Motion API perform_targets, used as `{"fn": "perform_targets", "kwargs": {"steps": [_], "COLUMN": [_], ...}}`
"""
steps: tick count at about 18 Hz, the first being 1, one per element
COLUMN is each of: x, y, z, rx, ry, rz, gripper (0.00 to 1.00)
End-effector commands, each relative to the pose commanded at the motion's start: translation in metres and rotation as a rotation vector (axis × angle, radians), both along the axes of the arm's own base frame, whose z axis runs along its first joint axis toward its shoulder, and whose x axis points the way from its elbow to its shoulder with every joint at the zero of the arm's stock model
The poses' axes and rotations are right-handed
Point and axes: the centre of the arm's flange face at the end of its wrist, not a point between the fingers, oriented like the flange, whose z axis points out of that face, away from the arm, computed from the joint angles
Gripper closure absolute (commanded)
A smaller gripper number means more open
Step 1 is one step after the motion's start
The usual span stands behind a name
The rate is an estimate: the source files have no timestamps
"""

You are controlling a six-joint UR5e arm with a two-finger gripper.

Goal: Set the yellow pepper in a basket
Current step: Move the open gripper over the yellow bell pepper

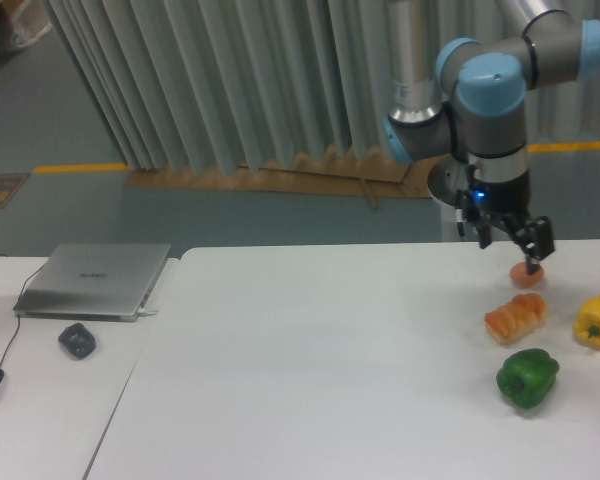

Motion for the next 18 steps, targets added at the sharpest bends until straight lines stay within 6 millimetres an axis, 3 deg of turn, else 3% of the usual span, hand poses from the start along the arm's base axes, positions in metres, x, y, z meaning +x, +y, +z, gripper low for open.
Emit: {"fn": "perform_targets", "kwargs": {"steps": [2, 5, 7, 10, 13, 15, 18], "x": [-0.02, -0.038, -0.059, -0.079, -0.096, -0.11, -0.121], "y": [0.001, -0.006, -0.02, -0.039, -0.043, -0.048, -0.044], "z": [-0.006, -0.033, -0.043, -0.076, -0.07, -0.087, -0.089], "rx": [0.009, -0.135, -0.156, -0.195, -0.169, -0.19, -0.184], "ry": [0.017, 0.062, 0.051, -0.002, -0.005, -0.027, -0.03], "rz": [0.044, 0.043, 0.088, 0.128, 0.148, 0.166, 0.169], "gripper": [0.0, 0.0, 0.0, 0.0, 0.0, 0.0, 0.0]}}
